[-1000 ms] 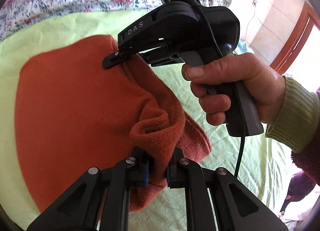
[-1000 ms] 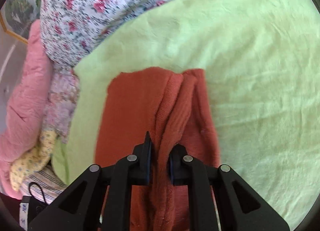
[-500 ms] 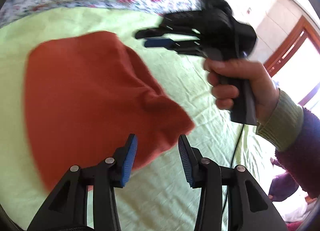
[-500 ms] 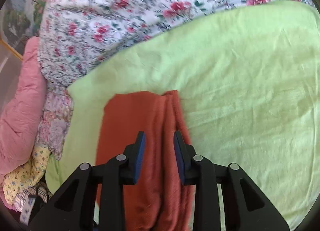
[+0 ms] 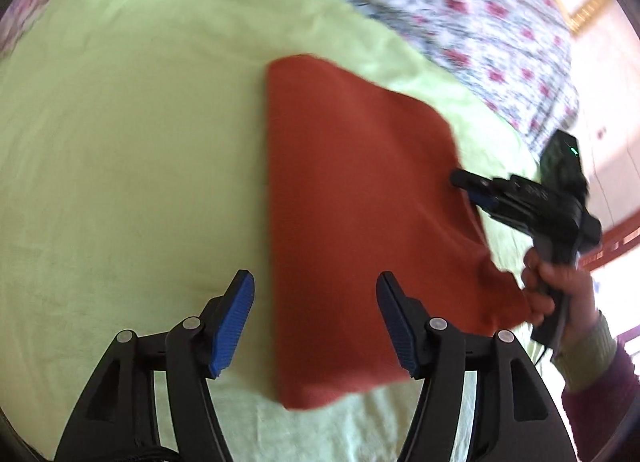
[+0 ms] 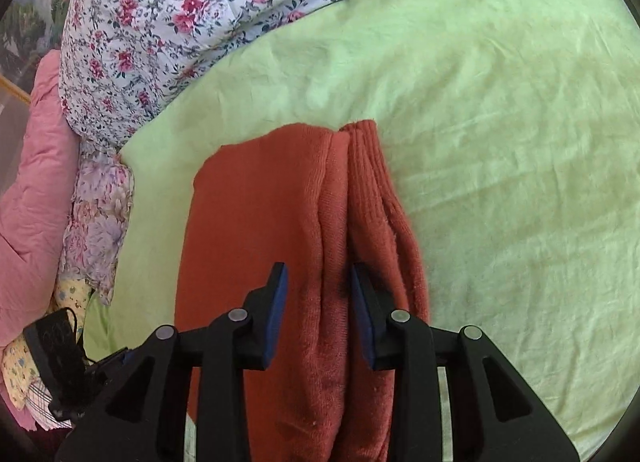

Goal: Fold small clothes

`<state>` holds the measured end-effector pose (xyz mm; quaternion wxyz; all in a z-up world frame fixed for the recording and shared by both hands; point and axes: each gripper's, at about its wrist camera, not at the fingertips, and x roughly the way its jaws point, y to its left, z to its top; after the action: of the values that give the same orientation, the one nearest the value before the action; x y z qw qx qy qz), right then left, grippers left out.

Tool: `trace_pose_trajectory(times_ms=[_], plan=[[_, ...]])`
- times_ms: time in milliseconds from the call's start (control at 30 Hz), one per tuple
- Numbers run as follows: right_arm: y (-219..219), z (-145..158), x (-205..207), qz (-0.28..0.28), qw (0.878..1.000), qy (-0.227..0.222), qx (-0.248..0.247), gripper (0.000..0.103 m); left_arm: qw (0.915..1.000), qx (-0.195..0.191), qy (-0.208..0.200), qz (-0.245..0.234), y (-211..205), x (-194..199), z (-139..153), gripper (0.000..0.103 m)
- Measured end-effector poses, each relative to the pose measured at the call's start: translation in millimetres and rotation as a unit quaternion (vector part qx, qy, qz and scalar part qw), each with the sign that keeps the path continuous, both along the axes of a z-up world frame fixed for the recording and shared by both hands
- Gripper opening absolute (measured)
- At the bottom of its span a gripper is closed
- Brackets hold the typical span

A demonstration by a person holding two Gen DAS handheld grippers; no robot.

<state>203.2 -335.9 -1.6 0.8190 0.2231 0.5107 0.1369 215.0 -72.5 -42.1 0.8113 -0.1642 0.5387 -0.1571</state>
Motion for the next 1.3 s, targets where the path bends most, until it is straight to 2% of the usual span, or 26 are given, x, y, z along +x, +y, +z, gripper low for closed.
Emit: trace_pose_trajectory(times_ms=[67, 100, 133, 233, 333, 433, 533, 667, 767, 833, 867, 933, 967, 1067, 1167, 1300], plan=[[3.7, -5.5, 3.4, 0.002, 1.000, 0.003, -0.002, 0.034, 0.9997, -0.007, 0.020, 0.013, 8.9, 10.3, -14.2, 0.064], [3.2, -6.9, 4.4, 0.001, 1.000, 0.005, 0.004, 0.026, 0.9995, -0.009, 0.026, 0.013, 9.2, 13.5, -18.7, 0.064], [1.6, -4.3, 4.2, -0.001, 1.000, 0.004, 0.015, 0.011, 0.9993, -0.012, 0.032, 0.014, 7.6, 19.7, -21.3, 0.064], [-7.7, 23.4, -2.9, 0.007, 0.999, -0.030, 0.042, 0.010, 0.9992, -0.022, 0.033, 0.006, 3.3, 20.2, -19.0, 0.064], [-15.6, 47.2, -7.8, 0.014, 0.998, -0.053, 0.031, 0.010, 0.9992, -0.021, 0.034, -0.007, -8.3, 22.4, -19.8, 0.064], [-24.7, 25.7, -1.3, 0.004, 1.000, -0.022, -0.013, 0.010, 0.9984, -0.016, 0.050, -0.020, -19.0, 20.2, -26.9, 0.064], [-30.7, -12.3, 4.2, -0.022, 0.999, 0.016, -0.026, 0.010, 0.9979, 0.003, 0.052, -0.039, -33.9, 17.1, -35.3, 0.064], [-26.5, -17.5, 0.6, -0.037, 0.998, 0.005, -0.046, 0.010, 0.9969, 0.020, 0.046, -0.061, -48.6, 11.2, -36.3, 0.064], [-20.5, -2.1, -9.9, -0.045, 0.997, 0.002, -0.068, 0.016, 0.9962, 0.025, 0.047, -0.069, -51.6, 10.0, -35.9, 0.064], [-18.6, 14.8, -26.4, -0.058, 0.995, -0.003, -0.080, 0.031, 0.9964, 0.013, 0.052, -0.065, -48.1, 10.3, -36.8, 0.063], [-19.5, 21.4, -34.8, -0.062, 0.995, -0.009, -0.073, 0.036, 0.9964, 0.011, 0.054, -0.064, -47.4, 10.6, -36.9, 0.063], [-15.6, 31.8, -61.0, -0.064, 0.996, -0.018, -0.064, 0.053, 0.9964, 0.005, 0.055, -0.064, -46.8, 11.0, -36.4, 0.063], [-13.6, 33.5, -72.2, -0.063, 0.996, -0.015, -0.067, 0.055, 0.9964, 0.004, 0.056, -0.064, -46.2, 11.3, -36.5, 0.063], [-9.4, 27.1, -105.3, -0.071, 0.995, 0.007, -0.073, 0.060, 0.9962, 0.004, 0.056, -0.066, -48.3, 10.5, -35.9, 0.063], [-13.2, 4.0, -122.4, -0.074, 0.994, 0.051, -0.066, 0.063, 0.9951, 0.004, 0.059, -0.079, -49.9, 13.7, -35.1, 0.064], [-21.8, -18.6, -123.0, -0.077, 0.995, 0.066, -0.015, 0.062, 0.9956, -0.009, 0.063, -0.068, -35.7, 40.7, -30.8, 0.065]])
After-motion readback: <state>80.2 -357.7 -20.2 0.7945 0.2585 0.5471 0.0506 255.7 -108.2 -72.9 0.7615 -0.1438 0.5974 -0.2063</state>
